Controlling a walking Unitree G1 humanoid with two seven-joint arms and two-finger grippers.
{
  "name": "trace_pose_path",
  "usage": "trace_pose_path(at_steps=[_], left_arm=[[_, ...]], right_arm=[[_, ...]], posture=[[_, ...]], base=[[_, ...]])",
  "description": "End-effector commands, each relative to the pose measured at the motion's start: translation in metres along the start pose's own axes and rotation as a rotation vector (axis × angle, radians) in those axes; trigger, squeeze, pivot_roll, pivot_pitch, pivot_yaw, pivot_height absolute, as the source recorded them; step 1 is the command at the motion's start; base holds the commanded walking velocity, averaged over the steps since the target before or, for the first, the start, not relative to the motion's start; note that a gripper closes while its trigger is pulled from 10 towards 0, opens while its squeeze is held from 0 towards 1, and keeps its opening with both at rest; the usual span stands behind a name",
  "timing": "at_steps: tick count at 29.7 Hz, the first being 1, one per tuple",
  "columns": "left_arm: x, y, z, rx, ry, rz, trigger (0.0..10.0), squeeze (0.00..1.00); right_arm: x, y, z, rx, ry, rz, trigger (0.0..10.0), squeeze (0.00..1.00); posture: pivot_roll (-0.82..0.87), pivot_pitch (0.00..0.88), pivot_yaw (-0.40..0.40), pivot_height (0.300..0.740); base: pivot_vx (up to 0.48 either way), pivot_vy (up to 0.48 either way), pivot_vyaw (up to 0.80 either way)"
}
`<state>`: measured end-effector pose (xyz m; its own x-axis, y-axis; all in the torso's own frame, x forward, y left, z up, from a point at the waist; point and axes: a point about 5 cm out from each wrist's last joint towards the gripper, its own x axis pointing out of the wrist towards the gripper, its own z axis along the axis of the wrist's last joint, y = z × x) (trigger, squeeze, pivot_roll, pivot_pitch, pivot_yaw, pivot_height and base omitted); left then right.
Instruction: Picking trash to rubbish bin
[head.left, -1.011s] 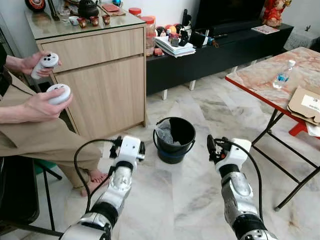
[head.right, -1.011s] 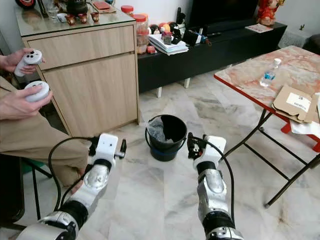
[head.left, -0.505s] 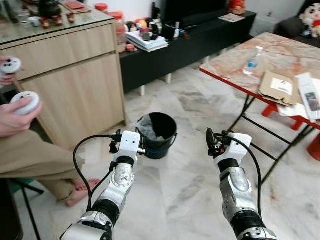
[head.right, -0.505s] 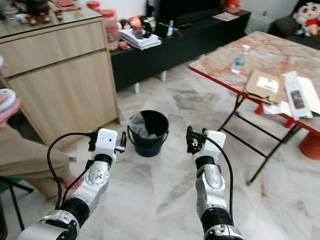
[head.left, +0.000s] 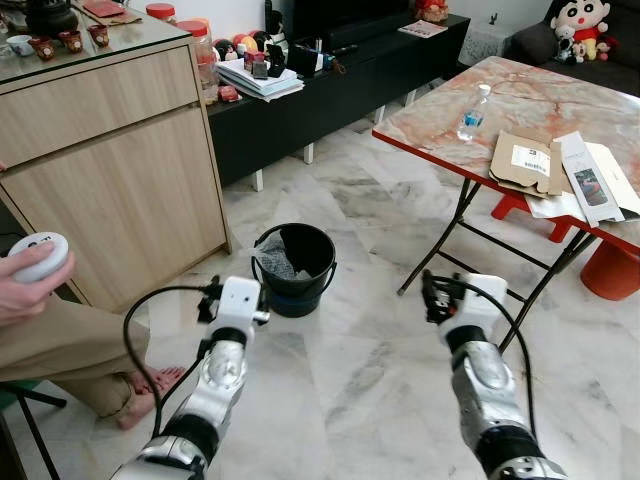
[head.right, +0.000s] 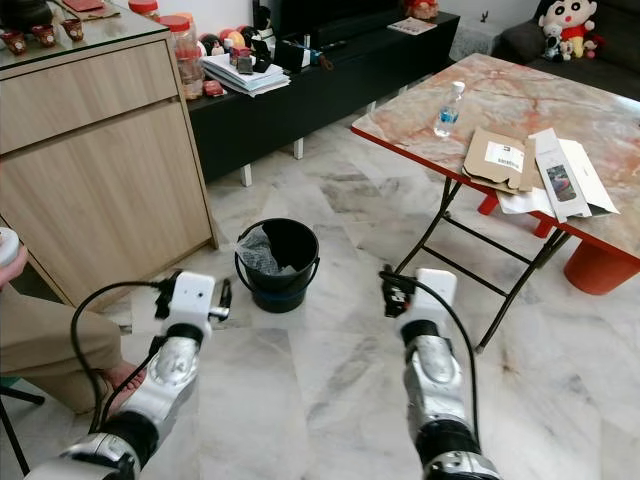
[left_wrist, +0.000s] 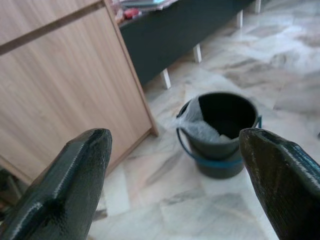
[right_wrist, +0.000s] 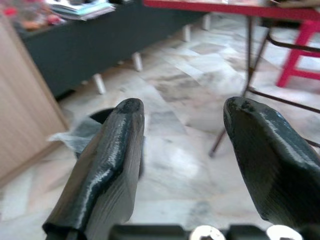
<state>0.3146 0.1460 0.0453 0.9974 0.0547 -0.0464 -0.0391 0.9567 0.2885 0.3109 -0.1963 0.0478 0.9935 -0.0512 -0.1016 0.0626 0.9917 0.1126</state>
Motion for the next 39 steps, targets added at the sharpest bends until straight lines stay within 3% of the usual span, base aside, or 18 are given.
trace_pose_path(at_steps=[1, 6, 14, 19, 39], left_arm=[[-0.004, 0.000, -0.006, 0.027, 0.009, -0.028, 10.0, 0.00], [-0.003, 0.011, -0.004, 0.066, -0.029, -0.042, 10.0, 0.00], [-0.006, 0.010, -0.004, 0.146, -0.066, -0.101, 10.0, 0.00], [-0.006, 0.008, -0.006, 0.143, -0.037, -0.077, 10.0, 0.00], [-0.002, 0.010, 0.000, 0.089, -0.033, -0.027, 10.0, 0.00]], right_arm=[[-0.005, -0.006, -0.006, -0.024, 0.019, -0.004, 10.0, 0.00], [-0.006, -0.006, -0.004, -0.077, 0.007, 0.037, 10.0, 0.00], [-0.006, -0.001, -0.003, -0.111, -0.003, 0.078, 10.0, 0.00], [-0.005, 0.005, -0.003, -0.083, -0.011, 0.078, 10.0, 0.00], [-0.005, 0.019, -0.006, -0.039, -0.010, 0.111, 10.0, 0.00]], posture=[[0.06, 0.000, -0.078, 0.740], [0.06, 0.000, -0.074, 0.740], [0.06, 0.000, -0.069, 0.740], [0.06, 0.000, -0.065, 0.740], [0.06, 0.000, -0.075, 0.740]], base=[[0.000, 0.000, -0.80], [0.000, 0.000, -0.80], [0.000, 0.000, -0.80], [0.000, 0.000, -0.80], [0.400, 0.000, -0.80]])
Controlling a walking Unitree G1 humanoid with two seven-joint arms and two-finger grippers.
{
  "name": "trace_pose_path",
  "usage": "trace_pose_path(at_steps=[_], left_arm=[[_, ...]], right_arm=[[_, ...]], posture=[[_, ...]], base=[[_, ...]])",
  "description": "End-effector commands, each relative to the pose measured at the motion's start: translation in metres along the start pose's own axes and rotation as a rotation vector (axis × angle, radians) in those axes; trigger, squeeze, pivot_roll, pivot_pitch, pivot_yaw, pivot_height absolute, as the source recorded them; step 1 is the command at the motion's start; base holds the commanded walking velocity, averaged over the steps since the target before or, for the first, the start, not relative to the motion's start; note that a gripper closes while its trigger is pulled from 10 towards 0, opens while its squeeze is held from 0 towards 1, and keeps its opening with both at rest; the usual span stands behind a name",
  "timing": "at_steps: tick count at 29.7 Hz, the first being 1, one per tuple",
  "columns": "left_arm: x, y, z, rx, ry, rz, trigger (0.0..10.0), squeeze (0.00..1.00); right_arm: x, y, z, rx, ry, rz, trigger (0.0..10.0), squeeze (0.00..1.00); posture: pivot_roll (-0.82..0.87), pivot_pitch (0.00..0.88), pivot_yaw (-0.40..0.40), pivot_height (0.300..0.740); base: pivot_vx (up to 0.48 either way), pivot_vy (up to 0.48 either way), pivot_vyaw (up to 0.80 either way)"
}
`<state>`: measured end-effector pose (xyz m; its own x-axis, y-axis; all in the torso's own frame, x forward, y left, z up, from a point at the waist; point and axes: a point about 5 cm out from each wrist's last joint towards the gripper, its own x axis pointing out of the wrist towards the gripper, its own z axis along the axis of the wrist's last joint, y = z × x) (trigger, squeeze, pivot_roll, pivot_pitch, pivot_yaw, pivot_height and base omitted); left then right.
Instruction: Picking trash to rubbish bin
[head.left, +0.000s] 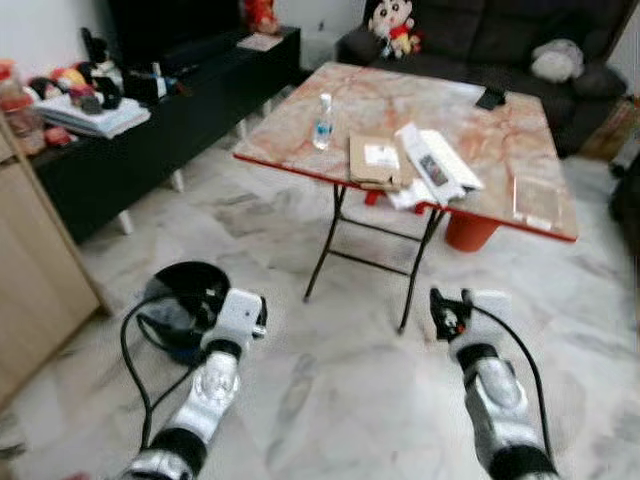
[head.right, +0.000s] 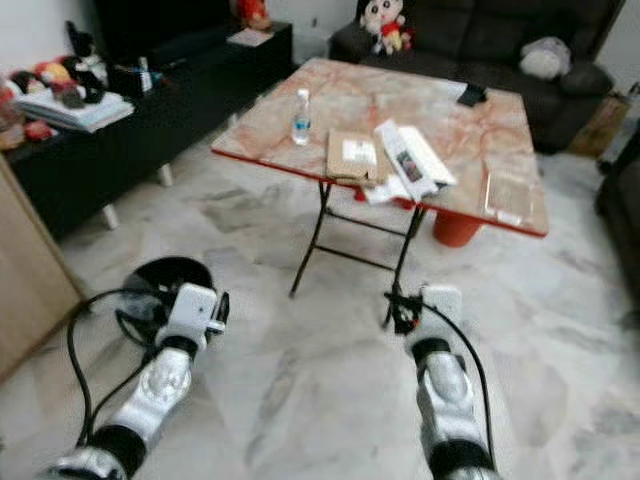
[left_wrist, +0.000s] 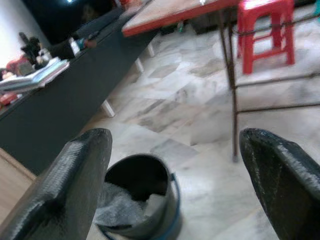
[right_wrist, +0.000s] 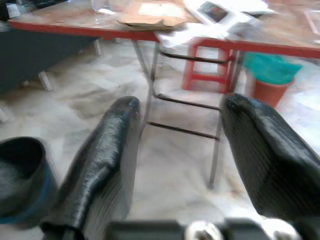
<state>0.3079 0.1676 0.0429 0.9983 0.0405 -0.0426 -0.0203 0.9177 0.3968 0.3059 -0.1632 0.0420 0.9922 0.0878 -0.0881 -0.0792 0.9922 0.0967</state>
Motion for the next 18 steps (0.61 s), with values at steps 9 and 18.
trace_pose_path(at_steps=[9, 18], left_arm=[[0.004, -0.015, 0.017, -0.048, -0.059, -0.035, 10.0, 0.00], [0.008, -0.018, 0.028, -0.071, -0.083, -0.048, 10.0, 0.00]], right_arm=[[0.002, -0.004, 0.006, 0.007, -0.022, -0.003, 10.0, 0.00], [0.004, -0.005, 0.009, 0.023, -0.028, -0.013, 10.0, 0.00]], posture=[[0.07, 0.000, -0.073, 0.740], [0.07, 0.000, -0.069, 0.740]], base=[[0.000, 0.000, 0.00], [0.000, 0.000, 0.00]])
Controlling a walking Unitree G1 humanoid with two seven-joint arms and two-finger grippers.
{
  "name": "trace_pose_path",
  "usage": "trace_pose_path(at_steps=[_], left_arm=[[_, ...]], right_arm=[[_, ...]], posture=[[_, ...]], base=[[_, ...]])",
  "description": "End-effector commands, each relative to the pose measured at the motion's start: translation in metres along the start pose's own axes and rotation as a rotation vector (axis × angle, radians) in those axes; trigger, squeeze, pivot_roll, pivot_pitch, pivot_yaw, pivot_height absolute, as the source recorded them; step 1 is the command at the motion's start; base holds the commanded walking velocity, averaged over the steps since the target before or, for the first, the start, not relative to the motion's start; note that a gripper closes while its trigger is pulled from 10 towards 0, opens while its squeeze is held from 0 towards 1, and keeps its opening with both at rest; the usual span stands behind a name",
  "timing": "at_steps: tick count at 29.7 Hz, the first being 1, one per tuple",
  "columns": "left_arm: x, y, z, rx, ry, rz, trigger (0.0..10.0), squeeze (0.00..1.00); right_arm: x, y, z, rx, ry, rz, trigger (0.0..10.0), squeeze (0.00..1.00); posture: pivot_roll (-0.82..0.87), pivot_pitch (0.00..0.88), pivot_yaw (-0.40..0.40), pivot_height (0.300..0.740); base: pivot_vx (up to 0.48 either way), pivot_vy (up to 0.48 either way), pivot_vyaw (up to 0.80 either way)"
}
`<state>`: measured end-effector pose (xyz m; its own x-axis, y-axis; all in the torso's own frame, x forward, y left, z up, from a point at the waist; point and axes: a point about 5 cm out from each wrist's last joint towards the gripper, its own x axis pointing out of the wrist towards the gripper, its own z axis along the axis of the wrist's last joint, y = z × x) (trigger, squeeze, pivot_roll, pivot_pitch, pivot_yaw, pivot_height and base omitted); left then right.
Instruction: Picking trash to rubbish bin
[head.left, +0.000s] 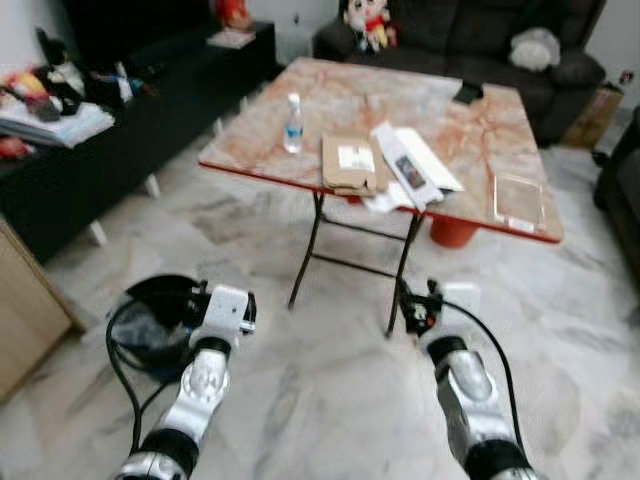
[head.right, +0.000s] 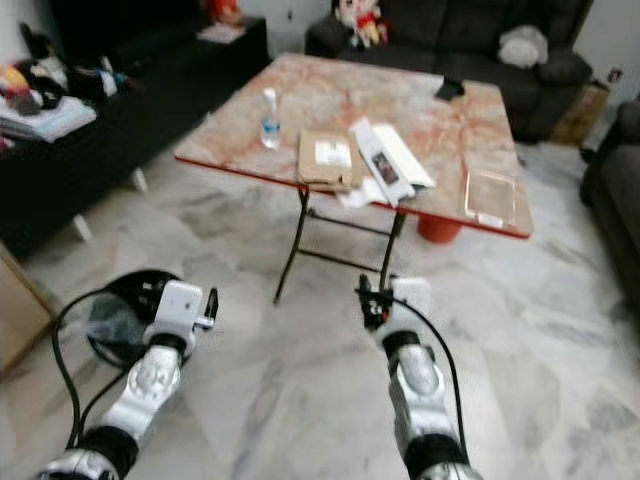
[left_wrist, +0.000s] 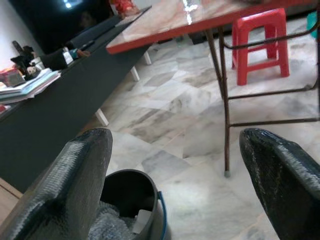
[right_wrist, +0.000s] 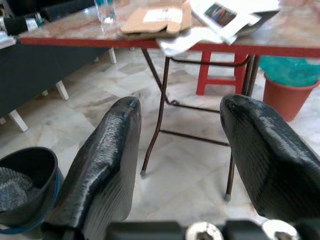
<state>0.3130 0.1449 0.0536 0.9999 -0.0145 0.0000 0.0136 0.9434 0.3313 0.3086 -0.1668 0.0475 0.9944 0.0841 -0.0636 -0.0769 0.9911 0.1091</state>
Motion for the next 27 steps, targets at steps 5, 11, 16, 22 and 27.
trace_pose_path(at_steps=[5, 11, 16, 22, 27], left_arm=[[0.007, -0.001, 0.010, -0.001, -0.020, -0.014, 10.0, 0.00], [0.006, -0.001, 0.010, 0.007, -0.016, -0.022, 10.0, 0.00], [0.008, 0.001, 0.012, 0.018, -0.012, -0.024, 10.0, 0.00], [0.009, 0.003, 0.012, 0.038, -0.011, -0.025, 10.0, 0.00], [0.011, 0.005, 0.013, 0.023, 0.003, 0.008, 10.0, 0.00]], right_arm=[[0.003, -0.001, 0.002, 0.024, -0.002, -0.019, 10.0, 0.00], [0.003, 0.000, 0.002, 0.042, -0.001, -0.025, 10.0, 0.00], [0.004, 0.002, 0.000, 0.063, 0.004, -0.030, 10.0, 0.00], [0.005, 0.004, 0.002, 0.069, -0.003, -0.027, 10.0, 0.00], [0.007, 0.008, 0.003, 0.072, -0.009, -0.015, 10.0, 0.00]], posture=[[0.08, 0.000, -0.063, 0.740], [0.09, 0.000, -0.048, 0.740], [0.10, 0.000, -0.042, 0.740], [0.10, 0.000, -0.035, 0.740], [0.11, 0.000, -0.044, 0.740]], base=[[0.000, 0.000, 0.00], [0.000, 0.000, 0.00], [0.000, 0.000, 0.00], [0.000, 0.000, 0.00], [0.000, 0.000, 0.00]])
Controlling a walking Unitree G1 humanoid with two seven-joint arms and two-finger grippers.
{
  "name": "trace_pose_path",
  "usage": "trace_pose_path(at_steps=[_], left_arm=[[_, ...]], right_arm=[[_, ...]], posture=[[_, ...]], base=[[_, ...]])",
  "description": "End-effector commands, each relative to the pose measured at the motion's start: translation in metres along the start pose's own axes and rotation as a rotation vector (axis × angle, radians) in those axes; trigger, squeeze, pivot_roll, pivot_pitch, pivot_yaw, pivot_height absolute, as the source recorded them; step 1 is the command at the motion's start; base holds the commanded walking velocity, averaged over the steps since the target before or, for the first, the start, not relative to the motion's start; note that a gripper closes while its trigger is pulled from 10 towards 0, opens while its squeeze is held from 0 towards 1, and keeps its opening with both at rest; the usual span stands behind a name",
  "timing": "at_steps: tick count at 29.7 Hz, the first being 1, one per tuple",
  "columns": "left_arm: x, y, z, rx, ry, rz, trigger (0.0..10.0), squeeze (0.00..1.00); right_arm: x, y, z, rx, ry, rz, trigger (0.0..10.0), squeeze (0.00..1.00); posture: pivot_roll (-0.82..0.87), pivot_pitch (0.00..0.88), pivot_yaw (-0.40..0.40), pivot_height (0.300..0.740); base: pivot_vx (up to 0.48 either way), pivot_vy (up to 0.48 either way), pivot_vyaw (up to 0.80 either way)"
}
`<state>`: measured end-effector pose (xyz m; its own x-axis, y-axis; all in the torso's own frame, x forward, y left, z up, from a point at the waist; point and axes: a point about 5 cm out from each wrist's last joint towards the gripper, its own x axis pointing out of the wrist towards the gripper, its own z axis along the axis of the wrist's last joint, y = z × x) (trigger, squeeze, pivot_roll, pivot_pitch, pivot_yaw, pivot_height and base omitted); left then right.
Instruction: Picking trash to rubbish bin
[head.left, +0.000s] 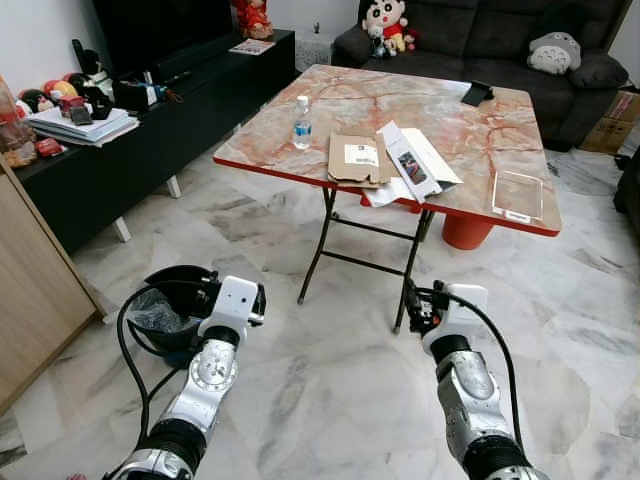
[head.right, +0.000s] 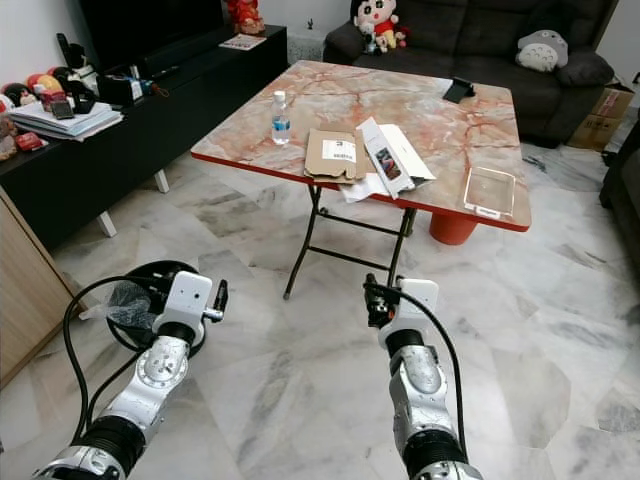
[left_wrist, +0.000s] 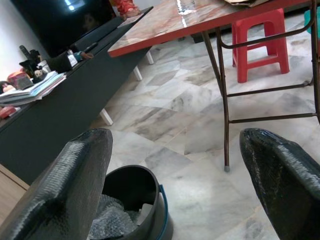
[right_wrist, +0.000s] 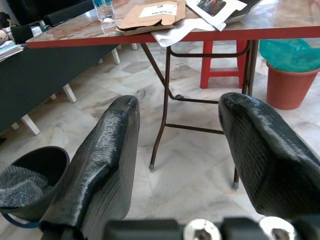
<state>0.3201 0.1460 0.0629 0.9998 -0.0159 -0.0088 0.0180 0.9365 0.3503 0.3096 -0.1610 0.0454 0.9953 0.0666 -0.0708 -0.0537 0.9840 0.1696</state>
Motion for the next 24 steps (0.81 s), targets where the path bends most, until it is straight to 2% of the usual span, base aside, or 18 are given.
trace_pose_path(at_steps=[1, 7, 12, 24], left_arm=[[0.0038, 0.0005, 0.0047, 0.003, -0.004, 0.013, 10.0, 0.00], [0.0045, 0.0015, 0.0062, -0.004, 0.000, 0.039, 10.0, 0.00], [0.0037, 0.0004, 0.0050, -0.006, 0.006, 0.042, 10.0, 0.00], [0.0052, -0.0043, 0.0072, -0.014, 0.004, 0.040, 10.0, 0.00]], right_arm=[[0.0050, 0.0029, 0.0057, 0.009, -0.013, 0.004, 10.0, 0.00], [0.0107, 0.0100, 0.0109, 0.013, -0.021, 0.034, 10.0, 0.00], [0.0126, 0.0095, 0.0141, 0.005, -0.028, 0.034, 10.0, 0.00], [0.0129, 0.0087, 0.0155, 0.009, -0.030, 0.043, 10.0, 0.00]], posture=[[0.11, 0.000, -0.044, 0.740], [0.12, 0.000, -0.061, 0.740], [0.11, 0.000, -0.066, 0.740], [0.10, 0.000, -0.081, 0.740]], base=[[0.000, 0.000, 0.00], [0.087, 0.000, 0.00], [0.268, 0.000, -0.65], [0.269, 0.000, -0.03]])
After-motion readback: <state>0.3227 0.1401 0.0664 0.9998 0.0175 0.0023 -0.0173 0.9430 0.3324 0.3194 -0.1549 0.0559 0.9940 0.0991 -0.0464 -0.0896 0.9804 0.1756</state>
